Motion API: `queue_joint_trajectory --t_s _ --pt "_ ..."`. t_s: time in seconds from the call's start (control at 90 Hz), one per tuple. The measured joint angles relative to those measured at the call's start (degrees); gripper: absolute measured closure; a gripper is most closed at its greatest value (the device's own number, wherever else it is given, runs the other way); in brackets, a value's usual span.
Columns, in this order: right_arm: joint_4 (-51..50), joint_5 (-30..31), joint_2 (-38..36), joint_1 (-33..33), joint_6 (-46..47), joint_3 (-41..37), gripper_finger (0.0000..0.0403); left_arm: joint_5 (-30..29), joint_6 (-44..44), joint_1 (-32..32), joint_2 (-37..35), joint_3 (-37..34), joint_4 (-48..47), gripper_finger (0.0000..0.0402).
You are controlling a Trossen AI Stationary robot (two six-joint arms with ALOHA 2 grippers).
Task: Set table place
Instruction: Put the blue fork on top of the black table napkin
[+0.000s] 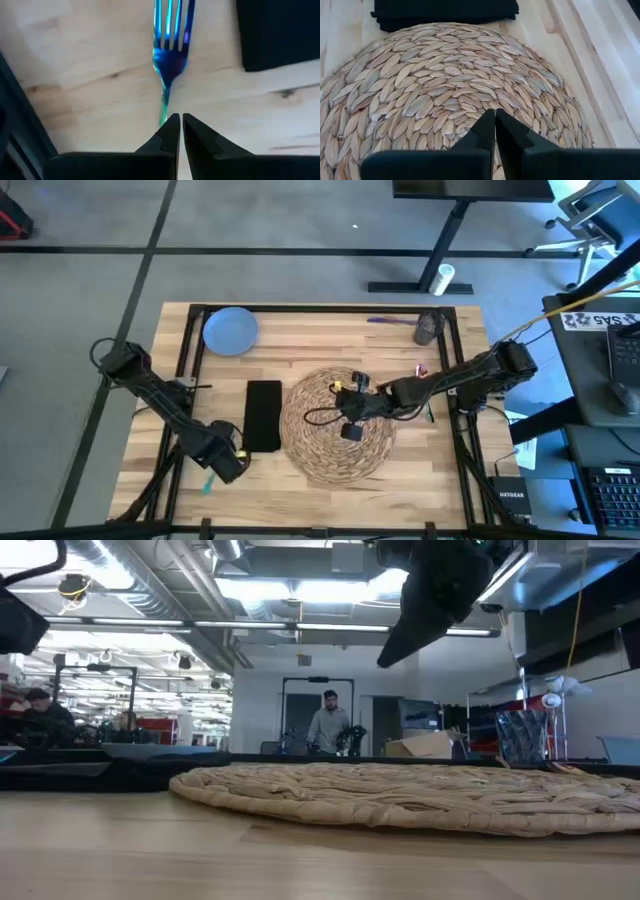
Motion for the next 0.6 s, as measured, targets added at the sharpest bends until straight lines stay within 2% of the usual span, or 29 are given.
queue_joint_trajectory --t_s 0.344,0.6 --pt "0.00 0.00 0.00 0.02 0.09 0.00 0.0403 0.24 -1.40 -0.04 0.00 0.00 -1.27 0.0328" --pt "0.00 0.02 0.00 0.02 0.15 0.00 0.0403 0.37 -1.14 -0.26 0.38 -0.35 -1.85 0.0316"
